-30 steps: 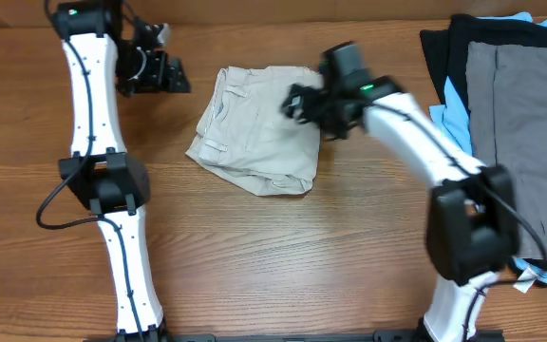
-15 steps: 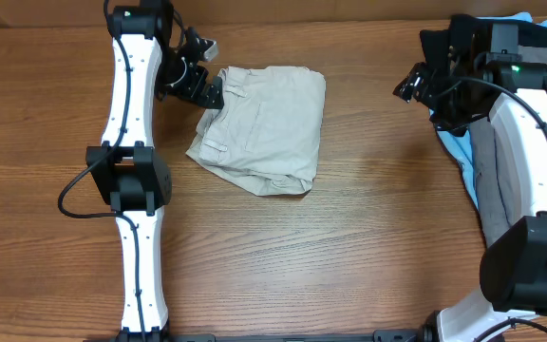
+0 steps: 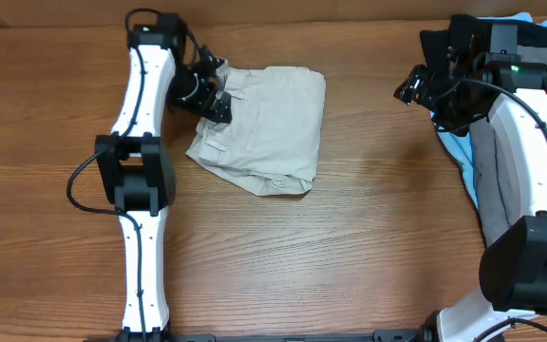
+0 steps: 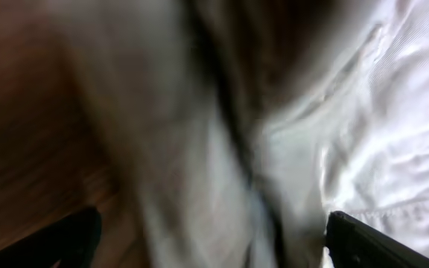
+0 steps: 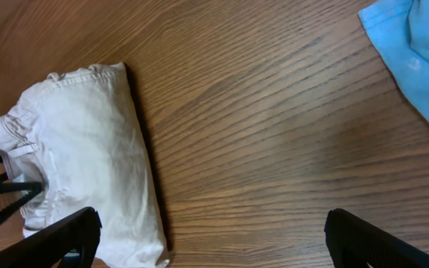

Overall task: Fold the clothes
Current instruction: 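Grasp the folded shorts' left edge with the left gripper, then drag the folded shorts to the upper left table corner with left gripper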

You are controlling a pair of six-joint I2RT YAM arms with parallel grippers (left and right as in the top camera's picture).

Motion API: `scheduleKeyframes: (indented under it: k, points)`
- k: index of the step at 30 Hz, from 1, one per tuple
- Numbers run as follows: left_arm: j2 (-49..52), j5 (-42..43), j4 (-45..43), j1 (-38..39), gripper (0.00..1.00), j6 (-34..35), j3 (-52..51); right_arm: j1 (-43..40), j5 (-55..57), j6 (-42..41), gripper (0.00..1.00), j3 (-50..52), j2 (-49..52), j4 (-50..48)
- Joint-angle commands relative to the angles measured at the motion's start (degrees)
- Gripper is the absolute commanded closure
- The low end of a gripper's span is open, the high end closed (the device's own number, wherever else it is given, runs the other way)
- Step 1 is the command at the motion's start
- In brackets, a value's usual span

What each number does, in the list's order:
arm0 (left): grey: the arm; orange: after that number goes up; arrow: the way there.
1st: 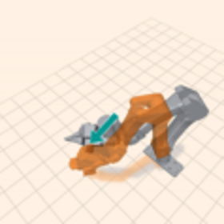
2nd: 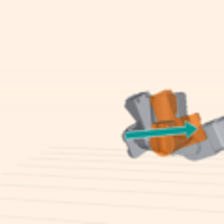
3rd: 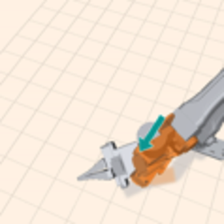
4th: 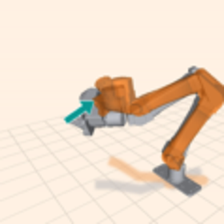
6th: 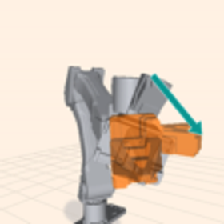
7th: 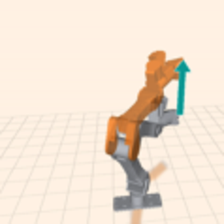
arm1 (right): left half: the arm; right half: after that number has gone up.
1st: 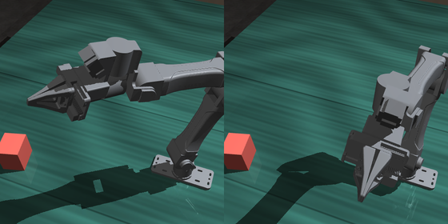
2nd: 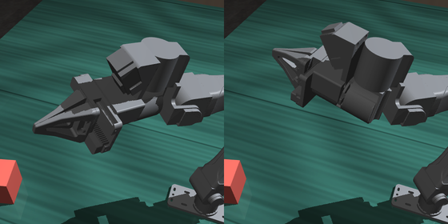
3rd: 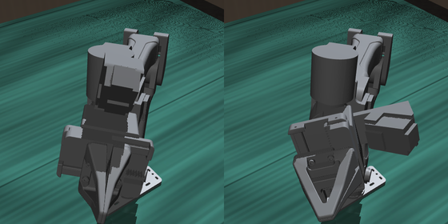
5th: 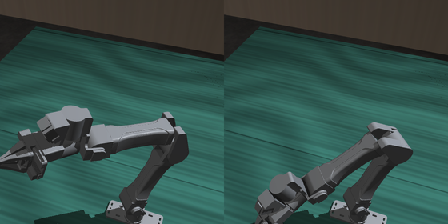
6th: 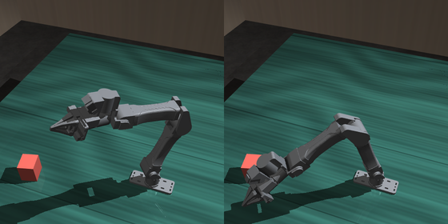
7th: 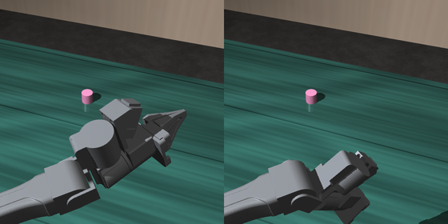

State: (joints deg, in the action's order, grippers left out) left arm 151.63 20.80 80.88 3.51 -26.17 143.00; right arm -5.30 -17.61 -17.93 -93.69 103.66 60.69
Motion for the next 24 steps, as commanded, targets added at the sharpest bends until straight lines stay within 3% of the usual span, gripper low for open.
scheduleKeyframes:
  k: [1, 5, 7, 9, 10, 14, 24]
  points:
    - [-1.0, 1.3, -0.9, 1.7, 0.04, -1.7, -4.2, 0.0, 1.0, 0.6, 0.0, -0.5, -0.5, -0.2]
    - [-1.0, 1.3, -1.6, 2.5, 0.15, -1.7, -7.1, 0.0, 1.1, 0.6, 0.0, -0.5, -0.5, -0.2]
    - [-1.0, 1.3, -1.8, 2.6, 0.41, -1.6, -8.0, 0.0, 1.1, 0.7, 0.0, -0.5, -0.5, -0.1]
    - [-1.0, 1.1, -1.9, 2.6, 0.89, -0.3, -8.6, 0.0, 1.1, 0.6, 0.0, -0.5, -0.5, -0.2]
    - [-1.0, 1.1, -1.9, 2.6, 0.96, 0.7, -8.7, 0.0, 1.1, 0.6, 0.0, -0.5, -0.5, -0.2]
    - [-1.0, 1.0, -3.0, 2.0, 0.96, 6.9, -8.7, 0.0, 1.6, 0.7, 0.0, -0.5, -0.5, -0.1]
    - [-1.0, -0.2, -12.2, -7.6, 0.96, 38.2, -8.7, 0.0, 1.7, 0.6, 0.0, -0.5, -0.5, 0.3]
